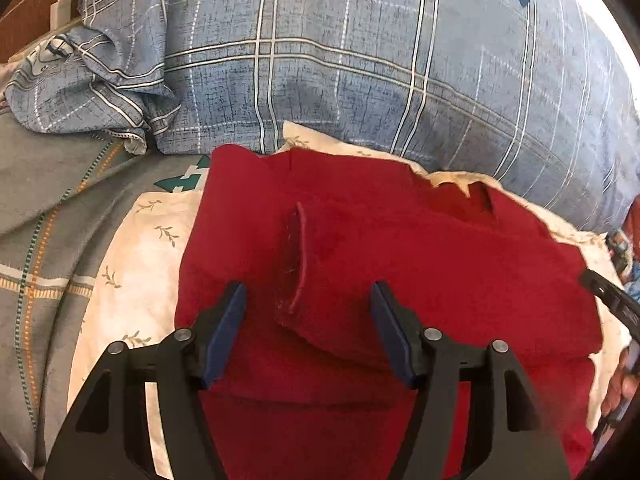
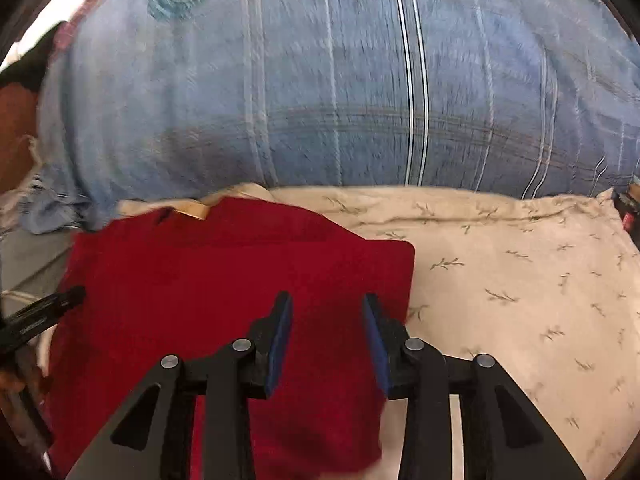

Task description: Fold small clothes

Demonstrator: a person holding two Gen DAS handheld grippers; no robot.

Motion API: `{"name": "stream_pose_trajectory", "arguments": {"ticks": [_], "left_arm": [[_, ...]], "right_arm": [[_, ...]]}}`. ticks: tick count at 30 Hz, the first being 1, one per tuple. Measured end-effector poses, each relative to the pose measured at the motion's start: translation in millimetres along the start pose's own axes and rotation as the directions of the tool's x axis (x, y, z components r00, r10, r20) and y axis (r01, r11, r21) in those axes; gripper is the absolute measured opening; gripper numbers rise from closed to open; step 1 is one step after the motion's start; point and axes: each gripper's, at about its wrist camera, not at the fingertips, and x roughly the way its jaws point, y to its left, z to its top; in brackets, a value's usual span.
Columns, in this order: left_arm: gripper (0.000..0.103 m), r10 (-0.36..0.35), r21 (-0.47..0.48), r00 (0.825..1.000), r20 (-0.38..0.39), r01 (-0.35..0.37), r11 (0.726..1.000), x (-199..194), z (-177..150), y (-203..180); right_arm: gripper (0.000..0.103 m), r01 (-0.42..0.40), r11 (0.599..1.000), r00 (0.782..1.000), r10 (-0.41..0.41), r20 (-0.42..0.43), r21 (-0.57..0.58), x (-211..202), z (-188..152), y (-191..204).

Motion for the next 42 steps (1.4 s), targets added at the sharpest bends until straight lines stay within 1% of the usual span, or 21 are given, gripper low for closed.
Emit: {"name": "stream_pose_trajectory", "arguments": {"ticks": [1, 2, 4, 5, 6, 7, 9, 14, 16, 19, 21, 22, 24, 25, 27, 31, 32, 35, 38, 40, 42], "left_arm": [[0.068, 0.002, 0.005, 1.000, 0.005, -0.002, 1.000, 1, 0, -1], [0.070, 0.004, 0.008, 1.000, 0.005, -0.004, 1.000, 2, 1, -2], [0.071, 0.012, 0.020, 1.000, 0.008, -0.012, 1.000, 4, 1, -3], [0.071, 0.014, 0.022, 1.000, 0.010, -0.014, 1.000, 4, 1, -4], [0.071, 0.016, 0.024, 1.000, 0.012, -0.016, 1.000, 4, 0, -4], [0.071, 0.016, 0.024, 1.000, 0.013, -0.017, 1.000, 4, 0, -4], [0.071, 0.015, 0.021, 1.000, 0.015, -0.016, 1.000, 4, 1, -3], [0.071, 0.022, 0.025, 1.000, 0.018, -0.023, 0.999, 4, 1, -5], [0.071, 0.024, 0.025, 1.000, 0.019, -0.024, 0.999, 4, 1, -5], [0.071, 0.024, 0.026, 1.000, 0.018, -0.024, 0.999, 4, 1, -6], [0.071, 0.024, 0.029, 1.000, 0.016, -0.025, 0.999, 4, 1, -6], [0.071, 0.023, 0.031, 1.000, 0.013, -0.024, 0.999, 3, 1, -6], [0.071, 0.003, 0.030, 1.000, 0.001, -0.003, 1.000, -3, -1, -3], [0.071, -0.010, 0.028, 1.000, -0.003, 0.011, 1.000, -7, -2, 0], [0.071, -0.040, 0.027, 0.999, -0.006, 0.040, 0.999, -19, -6, 8], [0.072, -0.060, 0.029, 0.998, -0.009, 0.060, 0.998, -43, -20, 23], [0.072, -0.058, 0.024, 0.998, -0.012, 0.058, 0.998, -48, -23, 27], [0.073, -0.081, -0.001, 0.996, -0.034, 0.082, 0.997, -62, -38, 42], [0.073, -0.082, 0.000, 0.995, -0.053, 0.082, 0.997, -73, -53, 49], [0.073, -0.085, 0.003, 0.994, -0.061, 0.086, 0.996, -83, -65, 51], [0.073, -0.086, 0.008, 0.993, -0.077, 0.087, 0.996, -90, -75, 51]], "right_arm": [[0.033, 0.028, 1.000, 0.999, -0.028, -0.028, 0.007, 16, 2, -3], [0.034, 0.035, 0.999, 0.999, -0.034, -0.038, 0.014, 22, 1, -5], [0.034, 0.020, 0.999, 1.000, -0.020, -0.016, 0.034, 27, 1, -9], [0.034, 0.019, 0.999, 1.000, -0.018, -0.020, 0.035, 26, 0, -10], [0.034, 0.021, 0.999, 1.000, -0.021, -0.023, 0.036, 24, 1, -9], [0.037, 0.023, 0.999, 0.999, -0.022, -0.027, 0.037, 17, -1, -9], [0.037, 0.014, 0.999, 1.000, -0.014, -0.023, 0.032, 5, -5, -8], [0.041, -0.013, 1.000, 1.000, 0.013, 0.002, 0.000, -35, -27, -3], [0.041, -0.019, 1.000, 1.000, 0.019, -0.009, -0.017, -41, -39, 0], [0.043, 0.013, 0.999, 1.000, -0.014, -0.028, -0.047, -40, -57, 2], [0.049, 0.027, 0.999, 0.999, -0.029, -0.044, -0.041, -33, -65, -2], [0.052, 0.019, 1.000, 0.999, -0.019, -0.040, -0.013, -29, -68, -6], [0.052, 0.004, 1.000, 0.999, -0.004, -0.039, 0.012, -31, -68, -12], [0.053, -0.004, 1.000, 0.999, 0.006, -0.046, 0.026, -35, -67, -14], [0.053, -0.023, 0.998, 0.999, 0.025, -0.029, 0.056, -45, -68, -20], [0.055, -0.086, 0.986, 0.996, 0.090, -0.018, 0.141, -66, -77, -34], [0.056, -0.101, 0.984, 0.994, 0.105, -0.020, 0.148, -71, -80, -35], [0.061, -0.139, 0.981, 0.989, 0.145, -0.034, 0.135, -84, -92, -32], [0.062, -0.159, 0.980, 0.985, 0.166, -0.049, 0.117, -91, -106, -25], [0.062, -0.177, 0.977, 0.980, 0.187, -0.076, 0.116, -91, -115, -18], [0.062, -0.194, 0.973, 0.976, 0.204, -0.081, 0.122, -94, -122, -15]]}}
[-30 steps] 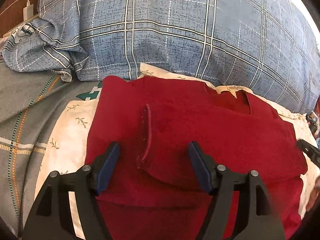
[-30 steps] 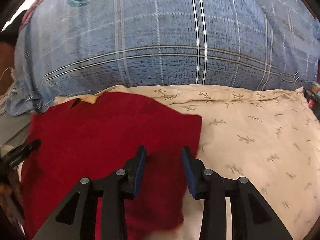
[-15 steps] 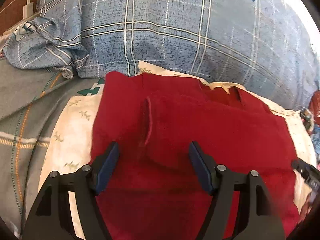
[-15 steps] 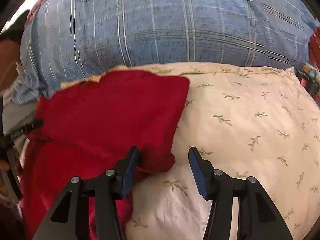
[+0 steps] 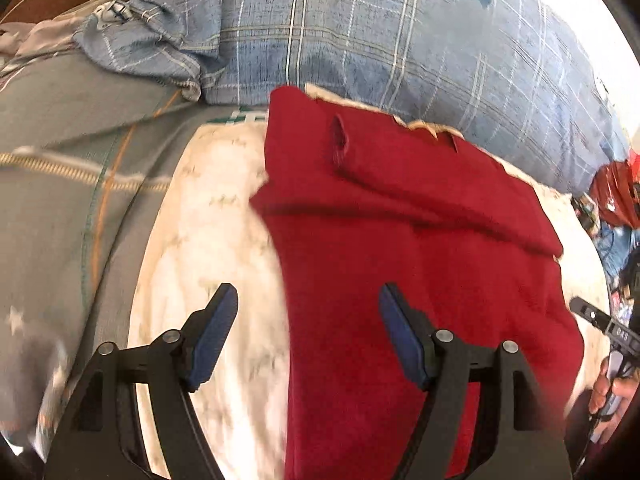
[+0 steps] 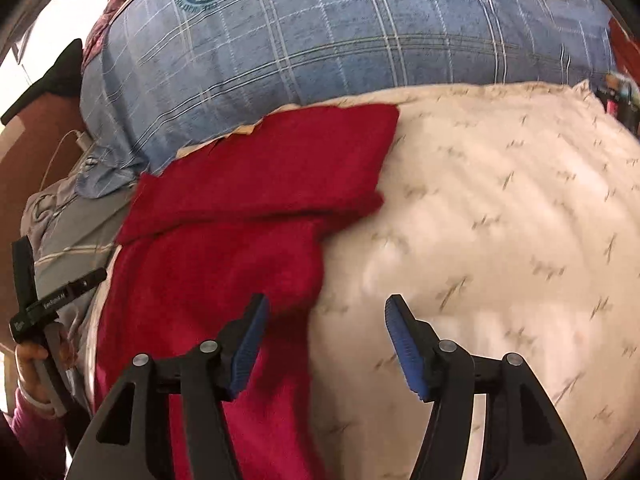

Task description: Fold small clothes

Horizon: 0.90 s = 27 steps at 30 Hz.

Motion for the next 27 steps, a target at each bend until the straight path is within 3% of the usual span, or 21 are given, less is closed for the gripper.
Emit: {"name": "stream_pose_trajectory", "arguments": {"ticks": [15, 27], "left_arm": [[0.073, -0.013, 0.027, 0.995, -0.098, 0.016, 1.000, -39, -73, 0], [0.073, -0.037, 0.007, 0.992, -0.124, 0.038, 0.999, -59, -114, -10]], "right_arm": [[0.065, -0.021, 1.000, 0.997, 0.022, -0.073, 0.013, -30, -51, 3], [0.067, -0.055, 0.998, 0.986, 0.053, -0.158, -0.009, -55, -106, 9]]}}
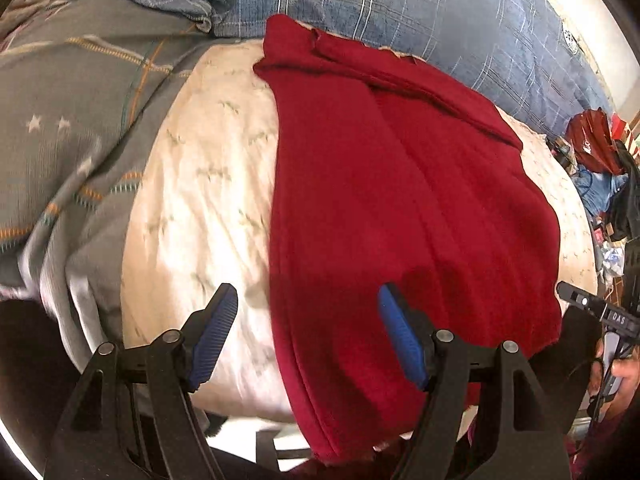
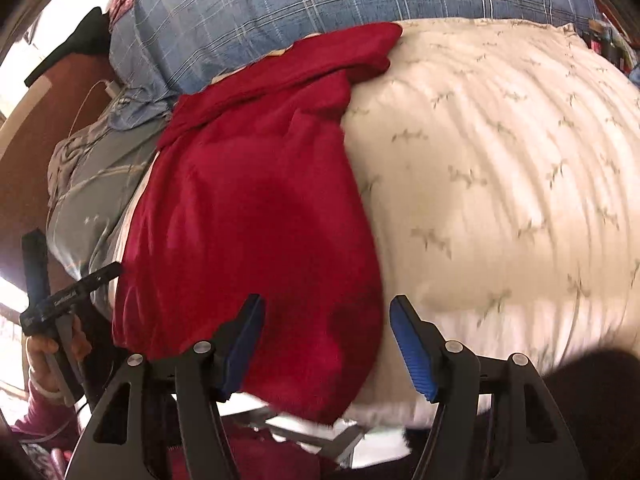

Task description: Fold small clothes

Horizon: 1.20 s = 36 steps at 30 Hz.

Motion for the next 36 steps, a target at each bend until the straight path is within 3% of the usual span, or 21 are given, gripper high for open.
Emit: {"name": "stream_pose_trajectory", "arguments": {"ticks": [7, 13, 15, 17, 19, 25, 32, 34, 35, 36], "left_arm": [[0.073, 0.011, -0.002, 1.000, -0.029, -0.011, 1.000, 5, -23, -1], [0.078, 0.002, 0.000, 0.999, -0.047, -0.002, 1.000, 5, -29, -5], [0.080, -0.007, 0.009, 0.998, -0.059, 0.008, 1.000, 6, -31, -6], [0.083, -0.012, 0.013, 0.998, -0.058, 0.013, 1.000, 7, -32, -6], [0.087, -0.020, 0.003, 0.998, -0.053, 0.020, 1.000, 8, -33, -6], [0.103, -0.032, 0.036, 0.997, -0.066, 0.034, 0.999, 14, -35, -14], [0.103, -0.018, 0.076, 0.997, -0.074, 0.024, 0.997, 14, -38, -19], [0.103, -0.042, 0.048, 0.996, -0.079, 0.046, 0.998, 14, -37, -17], [0.100, -0.045, 0.042, 0.996, -0.078, 0.048, 0.998, 14, -36, -16], [0.097, -0.041, 0.040, 0.996, -0.075, 0.044, 0.998, 12, -36, -15]], "right_arm": [[0.067, -0.029, 0.999, 0.999, 0.029, -0.034, 0.020, 4, -28, -10], [0.068, -0.050, 0.999, 0.998, 0.050, -0.036, 0.004, 6, -27, -9], [0.065, -0.081, 0.997, 0.996, 0.081, -0.036, -0.004, 6, -26, -6], [0.055, -0.121, 0.993, 0.992, 0.121, -0.029, 0.002, 7, -26, -7], [0.053, -0.126, 0.992, 0.992, 0.126, -0.025, 0.008, 12, -26, -8], [0.056, -0.162, 0.987, 0.986, 0.163, -0.025, 0.006, 15, -24, -10], [0.056, -0.175, 0.983, 0.984, 0.176, -0.002, 0.047, 17, -23, -9], [0.047, -0.173, 0.984, 0.985, 0.173, 0.006, 0.041, 16, -23, -8], [0.031, -0.178, 0.983, 0.984, 0.178, 0.015, 0.041, 17, -22, -9], [0.022, -0.178, 0.983, 0.984, 0.177, 0.015, 0.040, 18, -22, -9]]}}
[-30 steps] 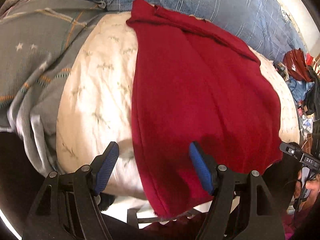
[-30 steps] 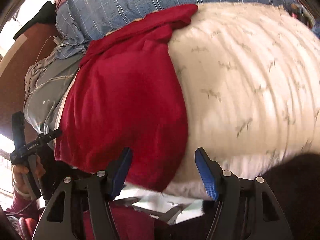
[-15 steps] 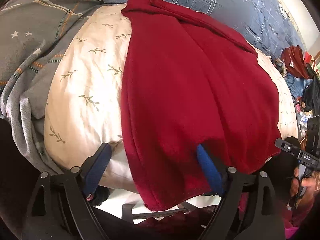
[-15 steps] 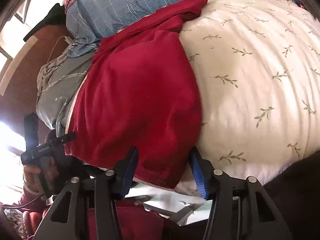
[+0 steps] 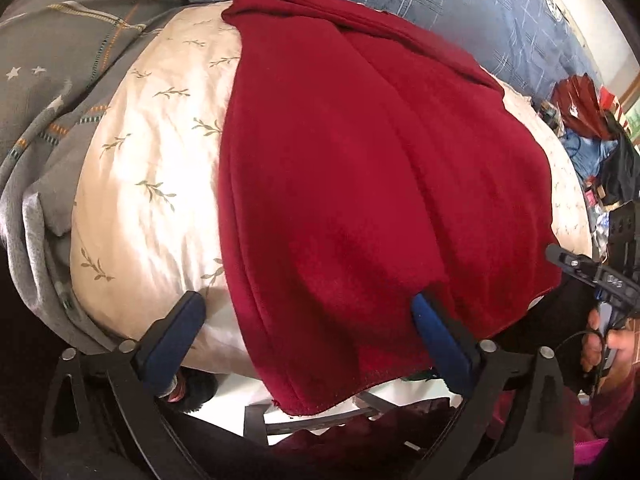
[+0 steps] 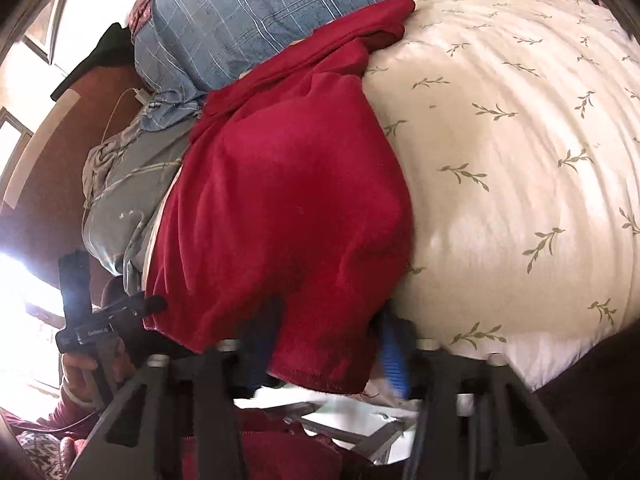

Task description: Fold small clothes

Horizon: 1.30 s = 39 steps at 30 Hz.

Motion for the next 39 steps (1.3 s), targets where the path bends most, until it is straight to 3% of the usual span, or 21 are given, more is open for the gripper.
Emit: {"name": "stream_pose_trajectory", "arguments": {"ticks": [1, 2, 3, 4, 5, 6, 9, 13, 16, 21, 31, 36, 39], "left_arm": [[0.087, 0.005, 0.000, 1.000, 0.005, -0.005, 1.000, -2, 0, 1], [0.069, 0.012, -0.001, 1.000, 0.013, -0.012, 1.000, -4, -2, 3], [0.057, 0.025, -0.001, 0.999, 0.025, -0.025, 1.000, -7, -3, 4], [0.026, 0.024, 0.002, 0.999, 0.033, -0.024, 1.000, -10, -3, 5], [0.008, 0.002, 0.003, 1.000, 0.028, -0.002, 1.000, -11, -2, 7], [0.008, -0.039, -0.005, 0.999, 0.015, 0.039, 0.999, -12, -1, 9], [0.007, -0.065, 0.014, 0.997, 0.029, 0.065, 0.998, -20, 0, 8], [0.007, -0.104, 0.041, 0.990, 0.100, 0.100, 0.994, -53, 1, 10], [0.007, -0.088, 0.046, 0.990, 0.112, 0.083, 0.995, -63, -2, 20], [0.005, -0.041, 0.026, 0.998, 0.046, 0.040, 0.999, -42, -11, 31], [0.006, 0.027, 0.015, 0.999, 0.039, -0.027, 1.000, -29, -14, 22], [0.018, 0.045, -0.002, 0.999, 0.023, -0.045, 0.999, -22, -11, 21], [0.035, 0.052, 0.001, 0.998, 0.023, -0.052, 0.999, -22, -12, 20]], "right_arm": [[0.015, 0.008, 1.000, 1.000, -0.008, -0.006, -0.001, 3, 0, 0], [0.014, 0.013, 1.000, 1.000, -0.013, -0.007, -0.003, 3, 0, 0], [0.013, 0.015, 1.000, 1.000, -0.015, -0.004, -0.010, 1, 0, 2], [0.012, 0.006, 1.000, 1.000, -0.006, 0.001, -0.023, -1, 0, 5], [0.012, -0.003, 1.000, 1.000, 0.003, 0.006, -0.029, -4, 0, 7], [0.012, -0.017, 0.999, 1.000, 0.017, 0.016, -0.034, -8, 0, 9], [0.011, -0.046, 0.998, 0.997, 0.048, 0.059, -0.043, -25, 1, 17], [0.010, -0.062, 0.990, 0.995, 0.072, 0.075, -0.129, -48, -3, 38], [0.010, -0.052, 0.985, 0.998, 0.058, 0.033, -0.167, -44, -11, 46], [0.010, -0.033, 0.991, 0.998, 0.026, -0.054, -0.130, -15, -19, 33], [0.011, -0.032, 0.994, 0.995, 0.022, -0.098, -0.105, -8, -19, 26], [0.015, -0.031, 0.996, 0.992, 0.021, -0.122, -0.083, -2, -17, 25], [0.017, -0.036, 0.998, 0.990, 0.028, -0.140, -0.055, 1, -17, 21]]}}
